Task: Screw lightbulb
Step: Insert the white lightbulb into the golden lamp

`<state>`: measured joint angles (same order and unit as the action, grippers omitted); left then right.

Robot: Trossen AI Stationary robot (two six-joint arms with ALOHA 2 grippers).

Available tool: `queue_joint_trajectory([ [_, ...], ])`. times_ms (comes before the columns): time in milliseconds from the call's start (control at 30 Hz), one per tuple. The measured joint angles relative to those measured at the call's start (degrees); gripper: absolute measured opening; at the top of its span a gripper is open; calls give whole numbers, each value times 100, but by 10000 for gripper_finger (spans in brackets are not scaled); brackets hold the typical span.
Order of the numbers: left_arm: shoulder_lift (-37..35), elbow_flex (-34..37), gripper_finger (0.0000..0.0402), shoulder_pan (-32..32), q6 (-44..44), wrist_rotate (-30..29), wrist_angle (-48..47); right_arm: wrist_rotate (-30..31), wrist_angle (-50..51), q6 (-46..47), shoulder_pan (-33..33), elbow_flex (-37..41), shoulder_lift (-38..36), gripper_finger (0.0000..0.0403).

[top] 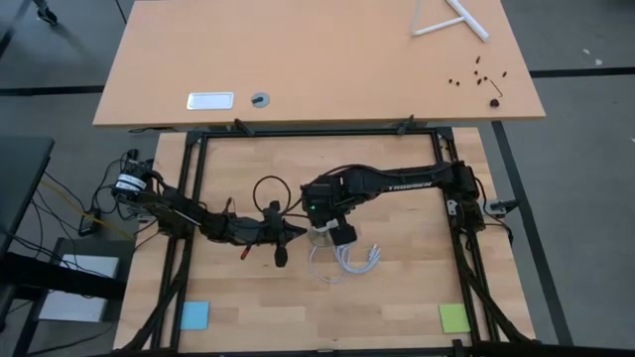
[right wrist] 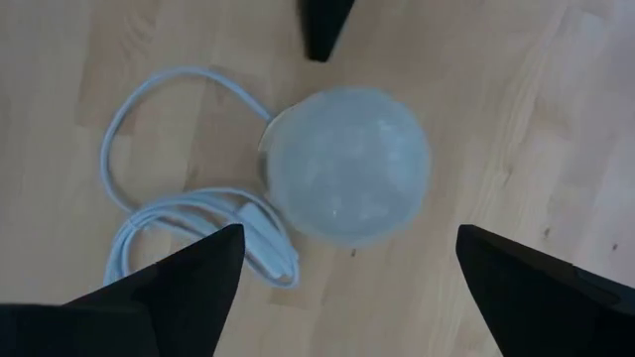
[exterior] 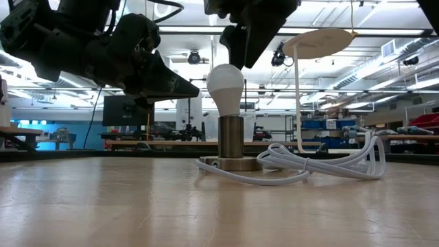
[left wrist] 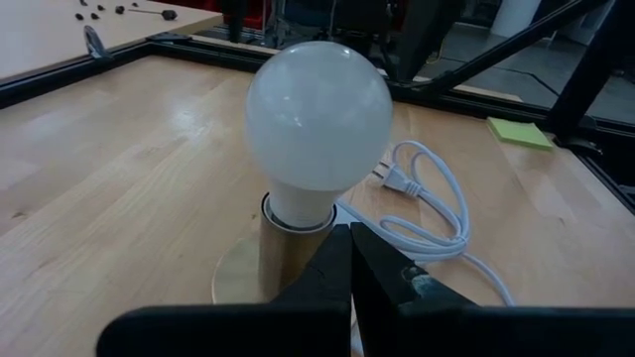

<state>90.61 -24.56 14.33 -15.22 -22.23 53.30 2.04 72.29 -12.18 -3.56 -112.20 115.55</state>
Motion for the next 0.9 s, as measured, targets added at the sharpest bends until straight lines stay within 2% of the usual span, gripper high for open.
queue_joint_trajectory([
  [500, 0, 0, 4, -9, 0, 0, -2, 24, 97, -541, -234, 0, 0, 374],
  [733, 0, 0, 4, -42, -17, 1, -2, 726, 369, -603, -250, 0, 0, 372],
  [900, 0, 0, 4, -46, -7, 1, -2, 935, 586, -538, -239, 0, -2, 371],
])
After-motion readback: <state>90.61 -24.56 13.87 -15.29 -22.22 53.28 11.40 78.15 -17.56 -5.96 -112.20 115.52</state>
